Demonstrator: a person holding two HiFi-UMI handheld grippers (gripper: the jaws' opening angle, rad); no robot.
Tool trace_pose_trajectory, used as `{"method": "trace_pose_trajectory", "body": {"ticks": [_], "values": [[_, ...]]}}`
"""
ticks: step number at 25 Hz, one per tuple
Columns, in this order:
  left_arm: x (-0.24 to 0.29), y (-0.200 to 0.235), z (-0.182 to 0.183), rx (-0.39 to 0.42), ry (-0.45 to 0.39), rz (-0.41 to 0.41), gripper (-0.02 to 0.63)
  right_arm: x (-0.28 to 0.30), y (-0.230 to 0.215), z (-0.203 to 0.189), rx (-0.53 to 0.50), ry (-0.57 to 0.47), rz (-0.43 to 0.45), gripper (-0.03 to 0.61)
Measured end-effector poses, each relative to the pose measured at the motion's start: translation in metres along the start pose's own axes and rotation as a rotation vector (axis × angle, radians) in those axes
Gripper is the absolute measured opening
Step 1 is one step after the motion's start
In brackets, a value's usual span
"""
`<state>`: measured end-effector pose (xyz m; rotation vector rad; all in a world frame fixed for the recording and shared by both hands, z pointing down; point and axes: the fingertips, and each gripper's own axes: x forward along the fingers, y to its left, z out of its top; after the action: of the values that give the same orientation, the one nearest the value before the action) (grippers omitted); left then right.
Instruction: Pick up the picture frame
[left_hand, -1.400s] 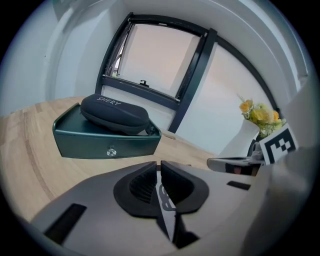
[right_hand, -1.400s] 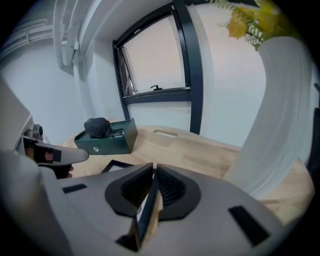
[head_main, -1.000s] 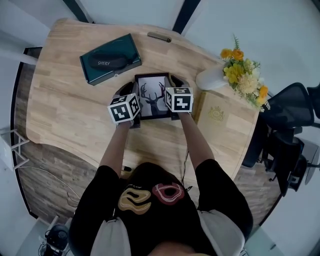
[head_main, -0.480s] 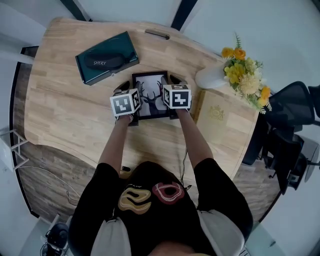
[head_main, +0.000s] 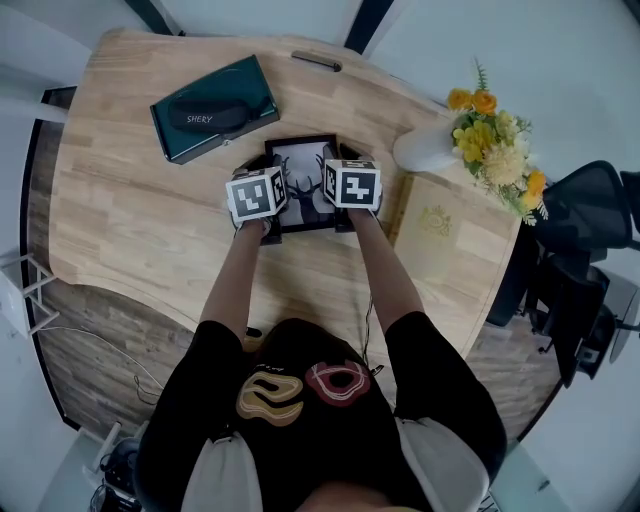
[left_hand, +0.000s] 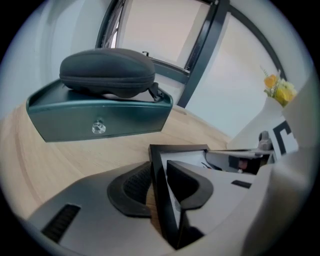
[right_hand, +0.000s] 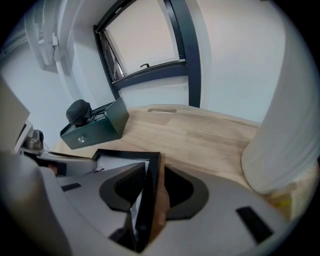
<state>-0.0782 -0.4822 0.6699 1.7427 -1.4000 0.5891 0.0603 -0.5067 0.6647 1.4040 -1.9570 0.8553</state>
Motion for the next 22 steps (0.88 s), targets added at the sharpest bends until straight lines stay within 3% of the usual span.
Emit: {"method": "trace_pose_trajectory", "body": {"ticks": [3, 10, 22], "values": [[0.0001, -0.0014, 0.0, -0.027, 0.018, -0.025, 0.103, 0.0006, 0.0027, 0.0003, 0.012, -0.001, -0.001, 0.092], [-0.0007, 0.0016, 0.0017, -0.102, 0.001, -0.006, 0.089, 0.0005, 0.0042, 0.0003, -0.01, -0.014, -0.029, 0.089], [-0.0068, 0.0009, 0.0009, -0.105, -0.003, 0.007, 0.08, -0.0041, 0.0034, -0.0017, 0.038, -0.012, -0.035, 0.08]]}}
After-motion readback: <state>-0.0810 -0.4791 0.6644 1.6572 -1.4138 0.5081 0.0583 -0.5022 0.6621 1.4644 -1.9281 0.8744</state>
